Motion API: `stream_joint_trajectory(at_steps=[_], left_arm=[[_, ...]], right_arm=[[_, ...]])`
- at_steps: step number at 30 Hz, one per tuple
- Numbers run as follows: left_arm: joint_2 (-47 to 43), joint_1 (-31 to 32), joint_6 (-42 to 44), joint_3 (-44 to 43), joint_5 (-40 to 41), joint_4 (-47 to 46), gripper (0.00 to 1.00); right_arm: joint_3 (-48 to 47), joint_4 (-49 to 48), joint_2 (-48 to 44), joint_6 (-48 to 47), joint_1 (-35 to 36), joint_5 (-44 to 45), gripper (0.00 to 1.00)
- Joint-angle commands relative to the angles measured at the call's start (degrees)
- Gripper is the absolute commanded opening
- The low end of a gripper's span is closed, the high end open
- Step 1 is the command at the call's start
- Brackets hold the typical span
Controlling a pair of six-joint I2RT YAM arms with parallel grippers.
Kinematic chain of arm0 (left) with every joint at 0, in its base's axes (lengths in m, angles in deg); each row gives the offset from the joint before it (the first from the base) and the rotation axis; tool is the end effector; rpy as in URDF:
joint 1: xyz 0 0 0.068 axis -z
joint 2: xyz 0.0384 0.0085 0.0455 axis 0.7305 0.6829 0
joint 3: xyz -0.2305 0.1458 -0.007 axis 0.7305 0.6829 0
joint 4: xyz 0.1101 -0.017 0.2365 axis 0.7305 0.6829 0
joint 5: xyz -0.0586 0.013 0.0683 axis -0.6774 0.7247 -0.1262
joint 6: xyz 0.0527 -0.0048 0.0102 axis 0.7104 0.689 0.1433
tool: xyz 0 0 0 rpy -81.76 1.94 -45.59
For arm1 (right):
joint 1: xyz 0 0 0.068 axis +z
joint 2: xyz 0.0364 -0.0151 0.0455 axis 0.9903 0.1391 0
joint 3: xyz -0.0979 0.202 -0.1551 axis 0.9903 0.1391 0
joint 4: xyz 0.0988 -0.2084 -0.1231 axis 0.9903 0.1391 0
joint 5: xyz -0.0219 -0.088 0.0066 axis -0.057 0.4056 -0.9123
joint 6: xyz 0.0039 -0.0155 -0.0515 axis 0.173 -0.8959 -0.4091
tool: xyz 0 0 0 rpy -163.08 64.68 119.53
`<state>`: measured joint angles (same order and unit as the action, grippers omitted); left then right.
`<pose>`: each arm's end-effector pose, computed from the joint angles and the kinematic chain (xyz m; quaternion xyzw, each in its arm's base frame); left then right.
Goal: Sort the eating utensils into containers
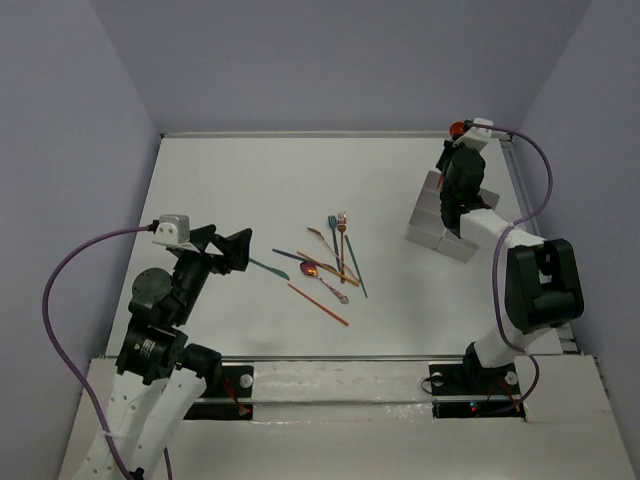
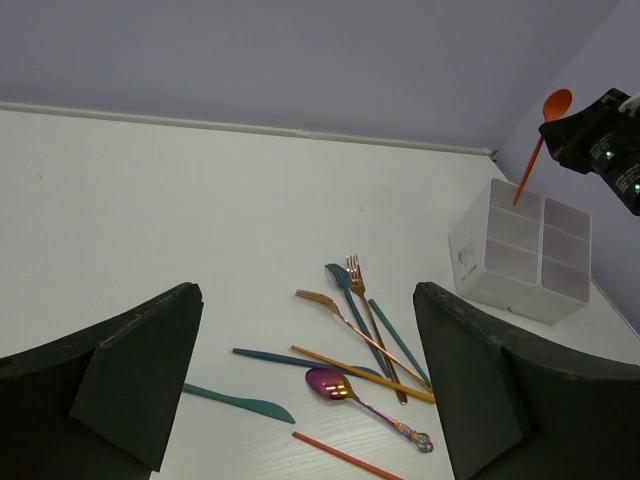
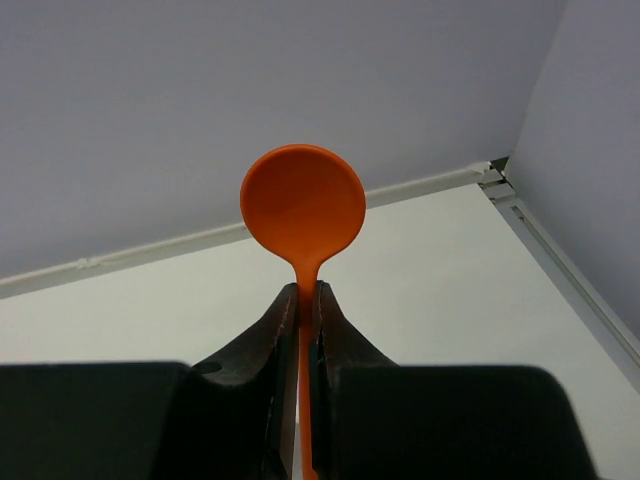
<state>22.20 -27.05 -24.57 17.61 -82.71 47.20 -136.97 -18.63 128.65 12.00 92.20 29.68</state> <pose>0.0934 -0.0345 0.3518 0.0324 0.6403 -0.2372 0.7298 0.3706 0.0503 0.2924 0.1264 0.6801 -0.0793 0.7178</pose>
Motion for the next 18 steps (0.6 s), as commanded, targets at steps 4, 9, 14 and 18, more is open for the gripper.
stream_joint_trajectory(at_steps=[4, 9, 14, 18], left_arm=[[0.76, 0.34, 1.14, -2.23, 0.05, -2.44, 0.99], [1.28, 0.34, 1.23, -2.23, 0.05, -2.35, 0.99], [1.55, 0.34, 1.31, -2.32, 0.14, -2.53, 0.99], [1.64, 0.34, 1.23, -2.32, 0.14, -2.70, 0.99]], right_arm=[[-2.98, -11.17, 4.08, -6.12, 0.09, 1.12, 0.07], [-2.36, -14.16, 6.19, -6.57, 0.09, 2.53, 0.07], [0.00, -17.22, 6.46, -6.04, 0.09, 2.79, 0.07], [4.22, -19.35, 3.04, -5.51, 0.09, 1.56, 0.17]])
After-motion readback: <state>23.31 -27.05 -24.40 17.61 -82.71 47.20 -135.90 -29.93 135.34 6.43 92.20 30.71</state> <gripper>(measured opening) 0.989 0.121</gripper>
